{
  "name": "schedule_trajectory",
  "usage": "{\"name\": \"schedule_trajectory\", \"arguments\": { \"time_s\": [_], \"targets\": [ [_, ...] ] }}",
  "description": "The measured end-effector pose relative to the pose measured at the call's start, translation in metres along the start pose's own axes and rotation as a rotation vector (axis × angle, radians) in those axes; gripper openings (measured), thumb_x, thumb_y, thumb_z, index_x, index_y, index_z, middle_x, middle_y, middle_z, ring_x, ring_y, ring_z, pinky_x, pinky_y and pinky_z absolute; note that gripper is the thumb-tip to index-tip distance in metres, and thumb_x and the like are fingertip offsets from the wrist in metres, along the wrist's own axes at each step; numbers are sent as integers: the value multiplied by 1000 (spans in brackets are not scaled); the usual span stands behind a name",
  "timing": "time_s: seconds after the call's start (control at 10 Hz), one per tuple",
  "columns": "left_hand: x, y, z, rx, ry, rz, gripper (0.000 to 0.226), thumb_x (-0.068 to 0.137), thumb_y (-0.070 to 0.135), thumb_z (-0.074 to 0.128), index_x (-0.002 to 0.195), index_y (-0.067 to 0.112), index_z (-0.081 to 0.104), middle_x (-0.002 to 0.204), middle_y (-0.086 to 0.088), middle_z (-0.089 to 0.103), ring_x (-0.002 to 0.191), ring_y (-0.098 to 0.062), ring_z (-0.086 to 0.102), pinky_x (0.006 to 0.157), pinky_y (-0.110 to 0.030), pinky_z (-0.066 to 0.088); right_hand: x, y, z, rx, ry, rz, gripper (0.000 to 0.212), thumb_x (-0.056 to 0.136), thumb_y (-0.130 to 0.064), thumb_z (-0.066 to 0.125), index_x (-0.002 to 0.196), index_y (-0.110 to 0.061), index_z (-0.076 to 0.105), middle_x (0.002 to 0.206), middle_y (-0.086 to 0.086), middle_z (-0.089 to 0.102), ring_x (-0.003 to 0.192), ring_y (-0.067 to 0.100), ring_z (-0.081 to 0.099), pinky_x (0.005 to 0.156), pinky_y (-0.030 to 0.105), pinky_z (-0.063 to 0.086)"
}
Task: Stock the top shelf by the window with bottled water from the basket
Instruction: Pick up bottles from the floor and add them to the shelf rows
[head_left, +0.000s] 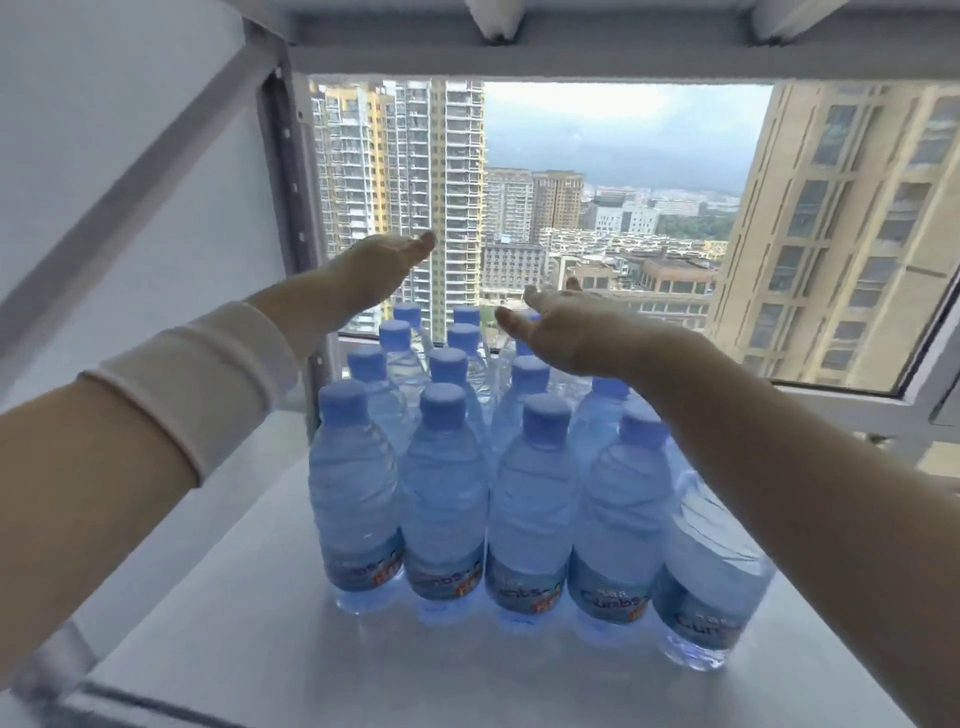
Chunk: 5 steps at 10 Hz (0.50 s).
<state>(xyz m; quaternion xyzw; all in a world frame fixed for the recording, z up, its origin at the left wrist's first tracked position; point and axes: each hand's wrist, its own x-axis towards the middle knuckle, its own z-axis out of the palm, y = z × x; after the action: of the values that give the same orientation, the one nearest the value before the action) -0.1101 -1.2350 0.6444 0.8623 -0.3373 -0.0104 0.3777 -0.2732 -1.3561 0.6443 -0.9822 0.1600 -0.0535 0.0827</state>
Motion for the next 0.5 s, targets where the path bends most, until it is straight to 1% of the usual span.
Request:
{"name": "schedule_trajectory", "arguments": {
  "time_s": [0.1,0.2,0.3,0.4,0.5],
  "targets": [
    [-6,-43,-15,-384,16,-99,62,95,53,24,140,12,36,150,-12,32,138,-30,30,116,-43,18,10,-45,13,-36,-15,-31,68,96,-53,17,142,-5,28,153,15,21,144,29,12,113,40,19],
    [-18,-80,3,-681,19,-173,68,92,59,17,145,17,25,153,-11,25,142,-28,23,117,-40,15,20,-82,25,-55,-39,-55,70,95,-54,15,140,-3,32,152,15,25,141,29,20,111,39,21],
    [-32,-99,34,-818,-27,-207,73,91,62,8,147,17,21,155,-4,22,144,-18,19,117,-34,14,31,-103,42,-83,-111,-56,72,92,-60,12,148,-14,9,158,4,1,145,24,-8,117,50,1],
    [-38,-100,52,-885,-58,-252,65,96,53,12,140,12,35,145,-7,41,134,-23,40,82,-23,45,37,-107,54,-87,-172,-4,71,91,-61,11,149,-22,-1,157,-6,-9,143,17,-20,112,53,-11],
    [-37,-99,58,-957,-148,-271,65,96,52,16,139,9,36,145,-12,41,132,-28,42,64,-18,45,38,-106,59,-37,-176,10,70,92,-60,12,149,-20,-2,157,-8,-10,142,11,-21,113,45,-13]
  ]
}}
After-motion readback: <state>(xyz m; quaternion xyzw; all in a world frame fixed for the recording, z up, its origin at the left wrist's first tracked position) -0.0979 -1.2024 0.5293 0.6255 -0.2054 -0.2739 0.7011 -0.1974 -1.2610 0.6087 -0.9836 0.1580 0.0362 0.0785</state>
